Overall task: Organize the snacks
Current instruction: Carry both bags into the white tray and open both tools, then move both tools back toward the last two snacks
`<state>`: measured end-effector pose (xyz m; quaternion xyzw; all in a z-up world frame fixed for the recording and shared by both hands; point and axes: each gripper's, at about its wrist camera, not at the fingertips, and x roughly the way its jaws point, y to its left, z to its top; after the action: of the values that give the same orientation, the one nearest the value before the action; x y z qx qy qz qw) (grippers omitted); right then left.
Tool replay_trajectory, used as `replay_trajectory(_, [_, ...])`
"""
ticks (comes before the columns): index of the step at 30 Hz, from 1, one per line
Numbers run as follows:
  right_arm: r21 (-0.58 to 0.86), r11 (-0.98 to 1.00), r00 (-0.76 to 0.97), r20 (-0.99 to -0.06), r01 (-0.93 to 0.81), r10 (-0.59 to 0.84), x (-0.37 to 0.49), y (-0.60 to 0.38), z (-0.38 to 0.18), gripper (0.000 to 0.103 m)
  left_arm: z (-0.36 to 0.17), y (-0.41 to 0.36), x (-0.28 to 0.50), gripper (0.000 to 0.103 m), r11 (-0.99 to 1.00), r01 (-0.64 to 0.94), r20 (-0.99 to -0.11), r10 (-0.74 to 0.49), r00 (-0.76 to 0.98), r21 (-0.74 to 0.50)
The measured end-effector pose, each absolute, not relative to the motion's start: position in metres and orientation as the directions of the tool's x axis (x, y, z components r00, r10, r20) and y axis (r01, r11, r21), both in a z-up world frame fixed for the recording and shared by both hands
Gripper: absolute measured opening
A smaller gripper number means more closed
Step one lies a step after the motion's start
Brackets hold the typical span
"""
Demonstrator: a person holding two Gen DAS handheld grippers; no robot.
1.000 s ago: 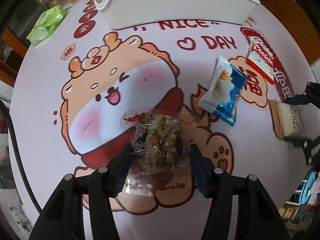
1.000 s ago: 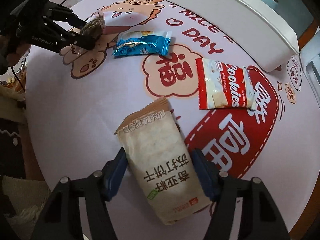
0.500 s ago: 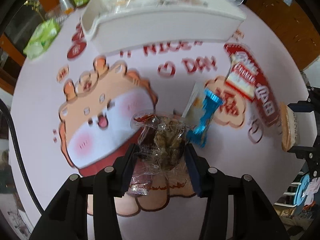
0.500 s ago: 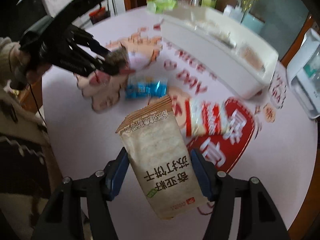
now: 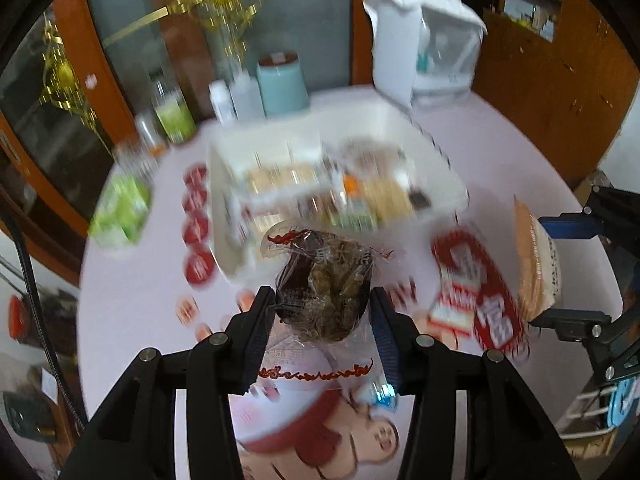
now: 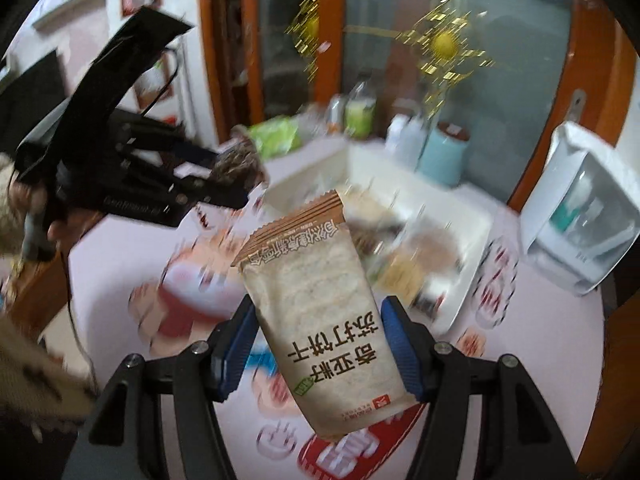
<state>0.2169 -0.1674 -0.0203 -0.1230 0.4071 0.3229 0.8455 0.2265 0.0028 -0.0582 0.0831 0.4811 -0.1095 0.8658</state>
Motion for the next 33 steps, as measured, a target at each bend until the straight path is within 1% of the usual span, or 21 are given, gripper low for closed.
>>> replay_trajectory(3, [0.059,0.800,0.507,-0.746,-0.597,0.433,0.252,-0.162,-0.009,0.063,-0.031,0.005,0.251,0.047,0.964,0.256,-0.818,-0.094,0.568,0.066])
replay_trajectory(7, [0.061,0.842,0.549,-0.732,-0.535,0.402,0.297,-0.154,-0.006,0.063,-0.009,0.003,0.287,0.047,0.965,0.239,-0.782,-0.067,0.619,0.107])
replay_trajectory(11, [0.079,0.881,0.568,-0.737,-0.466,0.366,0.336,-0.147,-0.013,0.064,-0.004,0.000,0.325,0.047,0.971,0.221,-0.776,-0.068,0.627,0.094])
replay_trajectory(14, [0.084,0.889,0.551,-0.758,-0.449,0.350,0.354,-0.142,-0.026,0.065,-0.013,-0.002,0.353,0.049,0.975,0.198,-0.783,-0.043,0.621,0.104])
replay_trajectory(17, [0.093,0.900,0.516,-0.792,-0.427,0.327,0.370,-0.139,-0.041,0.066,-0.025,-0.004,0.370,0.054,0.974,0.187,-0.789,-0.013,0.614,0.130])
replay_trajectory(19, [0.100,0.908,0.494,-0.812,-0.407,0.311,0.375,-0.139,-0.050,0.072,-0.034,-0.006,0.379,0.065,0.973,0.176,-0.793,0.009,0.609,0.146])
replay_trajectory(20, [0.091,0.914,0.503,-0.811,-0.395,0.298,0.376,-0.141,-0.052,0.074,-0.038,-0.005,0.384,0.081,0.974,0.168,-0.799,0.018,0.601,0.149])
replay_trajectory(21, [0.087,0.916,0.508,-0.809,-0.393,0.295,0.376,-0.142,-0.054,0.075,-0.041,-0.004,0.386,0.090,0.976,0.155,-0.800,0.030,0.600,0.152])
replay_trajectory(27, [0.069,0.924,0.524,-0.807,-0.376,0.273,0.367,-0.156,-0.055,0.075,-0.048,0.005,0.389,0.090,0.983,0.126,-0.810,0.034,0.585,0.132])
replay_trajectory(33, [0.046,0.940,0.541,-0.808,-0.339,0.234,0.354,-0.171,-0.049,0.075,-0.042,0.010,0.381,0.090,0.982,0.131,-0.803,0.032,0.596,0.136])
